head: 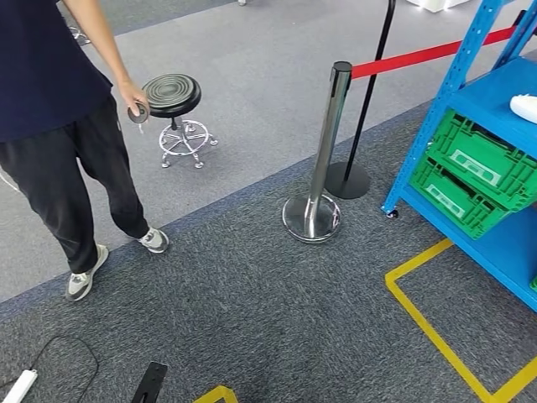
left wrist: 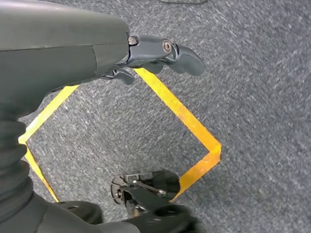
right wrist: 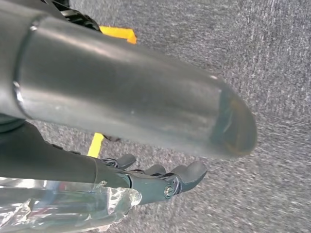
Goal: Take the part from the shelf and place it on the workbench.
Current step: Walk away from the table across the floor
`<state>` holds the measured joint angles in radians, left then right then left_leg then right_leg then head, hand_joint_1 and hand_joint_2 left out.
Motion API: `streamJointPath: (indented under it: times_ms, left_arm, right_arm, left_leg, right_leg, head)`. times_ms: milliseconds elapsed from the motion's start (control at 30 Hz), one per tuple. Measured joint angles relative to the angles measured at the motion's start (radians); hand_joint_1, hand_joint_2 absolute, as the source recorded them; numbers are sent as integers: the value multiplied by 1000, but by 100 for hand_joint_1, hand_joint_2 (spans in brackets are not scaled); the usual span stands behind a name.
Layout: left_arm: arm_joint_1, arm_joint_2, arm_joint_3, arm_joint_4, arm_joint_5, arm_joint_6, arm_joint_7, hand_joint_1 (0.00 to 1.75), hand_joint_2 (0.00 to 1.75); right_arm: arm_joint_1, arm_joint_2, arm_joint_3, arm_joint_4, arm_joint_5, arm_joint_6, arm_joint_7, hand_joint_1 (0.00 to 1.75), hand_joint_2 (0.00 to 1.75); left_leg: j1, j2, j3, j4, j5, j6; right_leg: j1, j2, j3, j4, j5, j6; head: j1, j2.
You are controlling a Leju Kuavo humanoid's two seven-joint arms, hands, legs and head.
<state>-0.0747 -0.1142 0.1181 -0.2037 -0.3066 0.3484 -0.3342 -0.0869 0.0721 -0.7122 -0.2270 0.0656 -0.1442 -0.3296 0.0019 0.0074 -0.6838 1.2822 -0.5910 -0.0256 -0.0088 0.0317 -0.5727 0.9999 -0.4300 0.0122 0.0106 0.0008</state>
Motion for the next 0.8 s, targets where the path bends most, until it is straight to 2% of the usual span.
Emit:
streamJointPath:
  times_ms: [33,67,100,133,167,200,233,300,333,367,433,467,500,533,567,600,633,667,700,733,800]
  left_arm:
    - [1,0,0,0,-1,1,1,0,175]
    - [2,0,0,0,-2,1,2,0,175]
    - [1,0,0,0,-4,2,3,0,175]
    - [0,0,0,0,-6,3,4,0,175]
    - [-1,0,0,0,-8,4,6,0,175]
    - [-2,0,0,0,-10,4,7,0,175]
    - [-3,-1,0,0,-11,5,8,0,175]
    - [-3,0,0,0,-14,7,10,0,175]
    - [-4,0,0,0,-16,9,11,0,175]
    - [-5,0,0,0,-18,11,11,0,175]
    - [-4,0,1,0,-21,13,11,0,175]
    - [-2,0,1,0,-21,13,11,0,175]
    - [0,0,1,0,-22,13,11,0,175]
    - [0,0,1,0,-22,14,11,0,175]
    - [0,0,1,0,-22,14,11,0,175]
    - [-1,-1,1,0,-23,15,11,0,175]
    - [-1,-1,1,0,-24,15,11,0,175]
    - [-1,-1,1,0,-25,16,11,0,175]
    - [-1,-1,1,0,-27,17,11,0,175]
    - [-2,-1,1,0,-28,17,11,0,175]
    - [-3,-1,1,0,-29,18,11,0,175]
  right_arm:
    - [1,0,0,0,1,0,0,0,0]
    - [2,0,0,0,1,0,1,0,0]
    - [2,1,0,0,2,0,1,0,0]
    - [1,1,0,0,2,0,1,0,0]
    - [0,1,0,0,3,1,1,0,0]
    - [-1,1,0,0,4,1,1,0,0]
    - [-1,1,0,0,5,1,2,0,0]
    - [4,1,0,0,8,0,2,0,0]
    - [7,2,0,0,10,0,2,0,0]
    - [7,2,0,0,11,-1,3,0,0]
    - [3,3,0,0,12,0,3,0,0]
    - [1,3,0,0,13,0,3,0,0]
    - [1,3,0,0,13,0,3,0,0]
    - [3,3,0,0,13,0,3,0,0]
    - [4,3,0,0,13,0,4,0,0]
    - [5,3,0,0,14,0,4,0,0]
    - [5,3,0,0,14,0,4,0,0]
    - [3,4,0,0,14,0,4,0,0]
    - [1,4,0,0,14,0,4,0,0]
    - [0,4,0,0,15,0,4,0,0]
    - [2,5,0,0,15,1,4,0,0]
  left_leg:
    - [1,-2,-6,6,13,-1]
    - [3,-4,8,-29,46,-1]
    - [6,-12,38,-95,88,-2]
    - [10,-33,72,-168,123,-3]
    - [15,-54,101,-230,144,-3]
    - [17,-71,118,-269,152,-2]
    - [17,-80,124,-284,150,1]
    - [14,-64,125,-290,151,16]
    - [14,-55,125,-293,154,24]
    - [13,-43,126,-295,155,32]
    - [9,-20,126,-297,155,43]
    - [6,-7,126,-297,154,45]
    - [5,5,126,-297,153,46]
    - [4,16,127,-296,153,46]
    - [3,25,128,-296,152,46]
    - [3,34,130,-296,150,44]
    - [1,42,132,-295,148,41]
    - [-1,49,134,-294,145,36]
    - [-4,56,136,-292,143,31]
    - [-5,62,138,-292,142,25]
    - [-3,72,140,-292,142,14]
  right_leg:
    - [-1,11,0,0,0,0]
    - [-2,23,1,1,1,2]
    - [-3,35,2,1,1,4]
    - [-4,46,1,2,1,9]
    - [-4,56,-2,5,1,14]
    - [-4,66,-6,6,2,21]
    - [-5,75,-11,5,4,29]
    - [-10,87,-20,0,8,43]
    - [-10,74,-27,9,2,47]
    - [-9,51,-43,37,-17,51]
    - [-7,-4,-99,159,-84,54]
    - [-7,-16,-134,232,-118,56]
    - [-7,-21,-158,285,-136,57]
    - [-7,-23,-164,302,-135,57]
    - [-7,-25,-149,278,-116,57]
    - [-7,-33,-113,215,-85,55]
    - [-5,-52,-69,138,-55,53]
    - [-4,-66,-31,74,-32,49]
    - [-2,-77,-6,31,-20,46]
    - [0,-80,3,15,-16,41]
    - [2,-62,0,14,-13,30]
  head:
    - [0,0]
    - [0,0]
    - [0,0]
    - [-1,0]
    - [-1,0]
    - [-2,0]
    - [-3,0]
    - [-3,0]
    - [-2,0]
    - [1,0]
    - [7,0]
    - [7,0]
    - [7,0]
    - [7,0]
    - [7,0]
    - [7,0]
    - [7,0]
    - [7,0]
    - [6,0]
    - [4,0]
    - [2,0]
